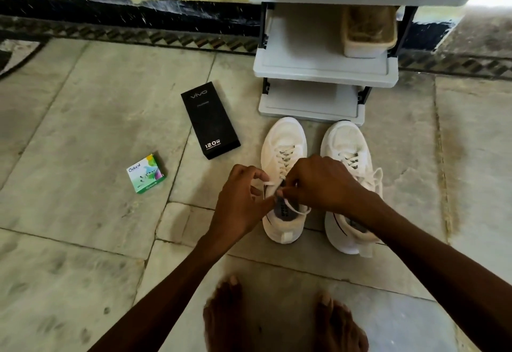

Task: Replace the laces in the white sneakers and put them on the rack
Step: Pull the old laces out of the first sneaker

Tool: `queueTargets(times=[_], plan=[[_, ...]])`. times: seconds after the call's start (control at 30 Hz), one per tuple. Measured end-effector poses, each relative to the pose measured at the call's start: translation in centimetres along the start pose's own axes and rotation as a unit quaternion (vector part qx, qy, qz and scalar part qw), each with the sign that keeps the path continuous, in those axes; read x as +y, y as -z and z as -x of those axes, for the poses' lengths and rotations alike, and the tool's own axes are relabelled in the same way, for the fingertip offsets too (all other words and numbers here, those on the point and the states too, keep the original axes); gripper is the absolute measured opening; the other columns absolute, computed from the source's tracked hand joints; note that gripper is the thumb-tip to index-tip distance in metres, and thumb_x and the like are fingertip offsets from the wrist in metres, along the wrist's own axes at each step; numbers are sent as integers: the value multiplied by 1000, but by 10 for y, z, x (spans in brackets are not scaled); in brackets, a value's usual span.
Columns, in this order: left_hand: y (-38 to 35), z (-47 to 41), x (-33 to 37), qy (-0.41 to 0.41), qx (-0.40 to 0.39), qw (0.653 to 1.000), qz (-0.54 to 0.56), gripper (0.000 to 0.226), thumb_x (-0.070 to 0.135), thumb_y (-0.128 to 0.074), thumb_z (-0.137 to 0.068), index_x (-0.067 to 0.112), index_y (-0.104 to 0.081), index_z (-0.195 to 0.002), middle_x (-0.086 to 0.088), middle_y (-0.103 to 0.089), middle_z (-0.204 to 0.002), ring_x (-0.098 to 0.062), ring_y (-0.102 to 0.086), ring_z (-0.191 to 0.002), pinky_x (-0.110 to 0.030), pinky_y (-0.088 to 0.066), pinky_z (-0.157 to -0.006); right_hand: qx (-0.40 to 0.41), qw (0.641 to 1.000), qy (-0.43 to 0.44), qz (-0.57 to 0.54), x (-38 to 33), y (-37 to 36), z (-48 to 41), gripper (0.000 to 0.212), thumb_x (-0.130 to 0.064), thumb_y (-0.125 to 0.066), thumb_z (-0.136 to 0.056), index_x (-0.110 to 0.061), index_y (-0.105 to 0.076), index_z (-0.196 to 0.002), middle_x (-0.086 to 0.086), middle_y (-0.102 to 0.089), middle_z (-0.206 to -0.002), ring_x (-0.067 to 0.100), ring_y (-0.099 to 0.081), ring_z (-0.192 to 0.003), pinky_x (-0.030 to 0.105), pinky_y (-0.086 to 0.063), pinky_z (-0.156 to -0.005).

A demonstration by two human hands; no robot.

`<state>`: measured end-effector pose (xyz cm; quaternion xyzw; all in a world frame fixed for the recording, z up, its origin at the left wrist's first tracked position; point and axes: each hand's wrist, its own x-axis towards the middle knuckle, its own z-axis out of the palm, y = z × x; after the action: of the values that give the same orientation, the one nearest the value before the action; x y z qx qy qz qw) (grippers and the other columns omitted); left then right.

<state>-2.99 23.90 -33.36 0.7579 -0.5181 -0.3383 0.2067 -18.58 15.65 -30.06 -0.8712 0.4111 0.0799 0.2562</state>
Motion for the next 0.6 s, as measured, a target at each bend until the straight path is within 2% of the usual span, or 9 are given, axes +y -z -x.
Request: queueTargets(times=[0.07, 0.13, 0.23, 0.3, 0.43, 0.53, 0.6], plan=[[3, 2, -2, 1, 17, 1000, -23, 41, 34, -80, -78, 30, -55, -110, 7, -49, -115, -3, -58, -71, -11, -45, -66, 41, 998, -14, 46, -9, 0, 2, 35, -52, -59, -91, -27, -71, -112, 2, -71, -103, 20, -67, -89, 26, -44, -68], [7, 0, 2, 11, 6, 1000, -22, 42, 32, -79, -79, 28, -53, -111, 5, -53, -109, -6, -58, -73, -13, -45, -67, 59, 997, -29, 44, -12, 1, 6, 32, -49, -60, -92, -28, -71, -113, 3, -70, -107, 21, -67, -93, 29, -48, -74], [14, -11, 13, 13, -84, 996, -26, 54, 31, -78, -81, 24, -46, -124, 4, -61, -101, -15, -64, -88, -23, -52, -77, 64, 995, -73, 18, -7, 3, 7, 32, -52, -65, -87, -27, -74, -103, 2, -71, -99, 19, -67, -85, 30, -52, -74], [15, -14, 18, -12, -104, 993, -59, 65, 35, -77, -81, 23, -40, -134, 1, -66, -100, -18, -68, -92, -29, -53, -80, 65, 992, -106, -7, -7, 1, 6, 35, -54, -69, -82, -23, -75, -97, 3, -71, -94, 20, -66, -82, 33, -55, -74], [12, -16, 13, -56, -64, 994, -73, 67, 36, -79, -80, 24, -42, -135, 0, -71, -94, -17, -68, -88, -28, -53, -78, 86, 988, -129, 13, -21, -9, 11, 36, -55, -64, -85, -24, -73, -103, 3, -70, -94, 20, -65, -83, 29, -49, -71], [17, -20, 9, -53, -78, 994, -46, 62, 34, -80, -78, 27, -46, -129, 2, -72, -92, -15, -68, -87, -24, -51, -75, 81, 988, -116, 54, -34, -18, 17, 35, -51, -59, -90, -28, -67, -115, 2, -68, -102, 20, -63, -89, 29, -44, -71], [21, -23, 7, -54, -91, 994, -35, 58, 34, -82, -76, 28, -50, -124, 5, -72, -88, -11, -68, -83, -21, -49, -70, 79, 988, -125, 52, -40, -25, 20, 35, -51, -56, -92, -28, -64, -117, 2, -67, -103, 18, -60, -85, 28, -40, -69]])
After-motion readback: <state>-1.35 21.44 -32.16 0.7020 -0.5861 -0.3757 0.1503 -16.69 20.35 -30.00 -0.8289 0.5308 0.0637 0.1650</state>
